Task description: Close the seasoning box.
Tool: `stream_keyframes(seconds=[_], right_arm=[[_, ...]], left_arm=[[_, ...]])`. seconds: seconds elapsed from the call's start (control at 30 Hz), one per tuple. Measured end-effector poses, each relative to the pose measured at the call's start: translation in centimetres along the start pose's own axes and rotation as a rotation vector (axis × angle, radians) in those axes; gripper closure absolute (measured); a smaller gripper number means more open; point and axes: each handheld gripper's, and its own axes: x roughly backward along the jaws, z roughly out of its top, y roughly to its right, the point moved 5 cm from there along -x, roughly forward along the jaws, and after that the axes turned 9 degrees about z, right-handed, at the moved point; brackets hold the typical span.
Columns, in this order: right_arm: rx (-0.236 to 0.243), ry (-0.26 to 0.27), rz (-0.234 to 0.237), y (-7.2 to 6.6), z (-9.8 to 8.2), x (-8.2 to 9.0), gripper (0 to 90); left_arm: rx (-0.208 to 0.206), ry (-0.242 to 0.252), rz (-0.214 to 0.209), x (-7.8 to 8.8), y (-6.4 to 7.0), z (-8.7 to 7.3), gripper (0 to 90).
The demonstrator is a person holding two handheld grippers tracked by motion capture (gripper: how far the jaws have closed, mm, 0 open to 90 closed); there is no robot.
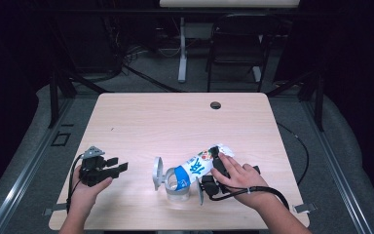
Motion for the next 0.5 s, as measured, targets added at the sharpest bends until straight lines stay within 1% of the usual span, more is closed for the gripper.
stream_keyframes(seconds=[0.43,0.47,0.5], right_arm=[[0.011,-0.003,-0.003,0.11,0.05,0.08,45.4],[0.019,-0.013,-0.005,0.16,0.04,0.15,45.4],[0.019,-0.013,-0.005,0.16,0.05,0.15,45.4]], left_arm=[[0.004,0.001,-0.002,-0.03,-0.02,-0.04,47.8],[0.004,0.001,-0.003,-0.03,-0.03,-0.04,47.8],[0.004,0.001,-0.002,-0.03,-0.04,-0.04,47.9]])
